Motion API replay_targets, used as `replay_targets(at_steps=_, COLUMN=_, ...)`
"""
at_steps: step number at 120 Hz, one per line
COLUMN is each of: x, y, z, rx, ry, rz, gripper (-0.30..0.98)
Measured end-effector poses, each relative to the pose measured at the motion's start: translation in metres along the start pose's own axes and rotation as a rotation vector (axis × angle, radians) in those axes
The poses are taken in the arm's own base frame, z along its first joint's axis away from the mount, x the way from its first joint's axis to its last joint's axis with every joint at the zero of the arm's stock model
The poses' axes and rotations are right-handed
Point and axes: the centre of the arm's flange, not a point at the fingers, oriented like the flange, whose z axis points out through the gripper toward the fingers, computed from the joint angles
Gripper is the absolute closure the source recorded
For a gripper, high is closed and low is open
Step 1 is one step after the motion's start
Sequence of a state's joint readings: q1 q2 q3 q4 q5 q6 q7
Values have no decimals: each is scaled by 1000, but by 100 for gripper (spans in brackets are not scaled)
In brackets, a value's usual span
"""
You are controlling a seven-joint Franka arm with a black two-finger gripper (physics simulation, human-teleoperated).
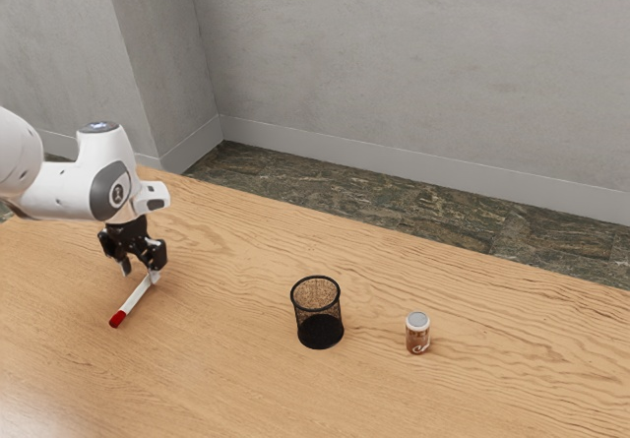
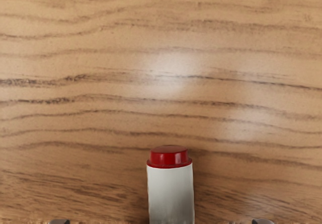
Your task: Put the marker into the pen holder.
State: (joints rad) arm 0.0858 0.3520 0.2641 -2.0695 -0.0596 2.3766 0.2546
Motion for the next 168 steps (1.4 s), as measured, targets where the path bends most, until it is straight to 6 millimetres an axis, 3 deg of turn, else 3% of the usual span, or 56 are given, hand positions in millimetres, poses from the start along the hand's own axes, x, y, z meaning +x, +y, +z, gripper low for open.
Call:
replay_targets(at_steps=44, x=3, y=-3, z=16, rx=-12, ry=-20, rz=-34, gripper=29)
replay_targets(at_steps=96, x=7, y=0, z=19, rx=-10, ry=-22, rz=-39, gripper=58)
replay_targets(at_steps=144, x=11, y=2, z=12, rx=1, ry=-6, rz=-55, gripper=73)
replay_targets(at_steps=156, x=12, y=6, z=-20, rx=-2, ry=40, rz=-52, gripper=74)
replay_targets(at_steps=168, x=7, y=32, z=-91, rx=-22, ry=125, rz=-15, gripper=75)
